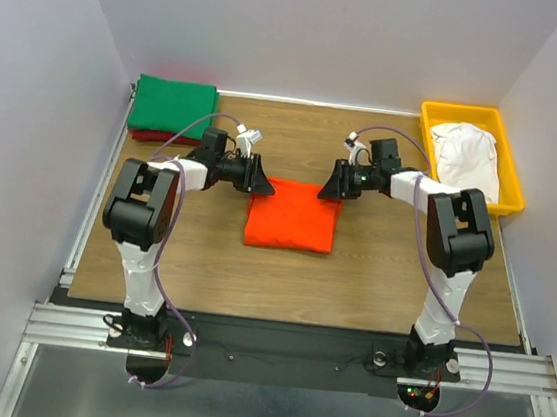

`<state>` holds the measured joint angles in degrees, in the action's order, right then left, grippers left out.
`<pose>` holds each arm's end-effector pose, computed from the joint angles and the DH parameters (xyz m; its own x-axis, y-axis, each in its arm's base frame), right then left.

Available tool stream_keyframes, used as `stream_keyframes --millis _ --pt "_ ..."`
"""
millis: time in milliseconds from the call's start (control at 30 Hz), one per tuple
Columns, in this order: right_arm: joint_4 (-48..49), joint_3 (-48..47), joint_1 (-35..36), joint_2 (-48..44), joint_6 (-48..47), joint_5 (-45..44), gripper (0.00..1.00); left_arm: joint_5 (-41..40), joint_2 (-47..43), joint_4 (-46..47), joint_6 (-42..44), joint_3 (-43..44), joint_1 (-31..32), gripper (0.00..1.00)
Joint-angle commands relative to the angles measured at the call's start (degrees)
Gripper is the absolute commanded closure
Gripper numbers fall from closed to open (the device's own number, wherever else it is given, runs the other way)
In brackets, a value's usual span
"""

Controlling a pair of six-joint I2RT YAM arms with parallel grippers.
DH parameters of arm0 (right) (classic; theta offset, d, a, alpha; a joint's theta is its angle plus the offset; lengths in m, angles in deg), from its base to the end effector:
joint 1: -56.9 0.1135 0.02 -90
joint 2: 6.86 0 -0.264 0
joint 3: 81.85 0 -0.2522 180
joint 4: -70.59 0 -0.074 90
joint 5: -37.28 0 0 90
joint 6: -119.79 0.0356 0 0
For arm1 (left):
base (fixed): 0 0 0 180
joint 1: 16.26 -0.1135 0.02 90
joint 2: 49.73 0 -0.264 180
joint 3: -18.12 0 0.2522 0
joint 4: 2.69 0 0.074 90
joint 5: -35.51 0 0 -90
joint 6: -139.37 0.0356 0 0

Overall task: Fold and stack the t-shirts
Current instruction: Fold the tshirt

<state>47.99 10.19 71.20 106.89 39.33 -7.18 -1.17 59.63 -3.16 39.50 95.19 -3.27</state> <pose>0.3998 0.1281 0.1714 -0.8193 -0.0890 -0.5664 -0.5035 0.5845 0.6363 0.3842 -0.1179 0.1763 -0.6551 0.0460 -0.7541 0.6893 0.4449 -0.5717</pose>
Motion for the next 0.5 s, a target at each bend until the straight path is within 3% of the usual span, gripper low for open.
stream_keyframes --millis 0,167,267,367,467 --pt "7.6 -4.6 -0.2 5.4 5.5 -5.1 0.55 0.4 5.6 8.0 -8.1 4.1 -1.6 0.58" --pt "7.6 -10.9 -1.3 13.1 5.4 -9.9 0.58 -2.3 14.1 5.7 -10.2 12.2 -5.6 0.66" --pt "7.5 -13.3 -1.6 13.0 4.6 -9.9 0.58 1.3 14.7 3.8 -9.0 15.0 -6.7 0.67" --pt "7.4 -14.8 -1.6 8.0 8.5 -5.3 0.57 1.6 9.5 0.0 -3.9 16.2 -6.8 0.66" --pt "7.6 -12.3 -0.7 0.3 12.2 -2.0 0.53 3.4 0.3 0.7 -5.9 10.8 -6.6 0.62"
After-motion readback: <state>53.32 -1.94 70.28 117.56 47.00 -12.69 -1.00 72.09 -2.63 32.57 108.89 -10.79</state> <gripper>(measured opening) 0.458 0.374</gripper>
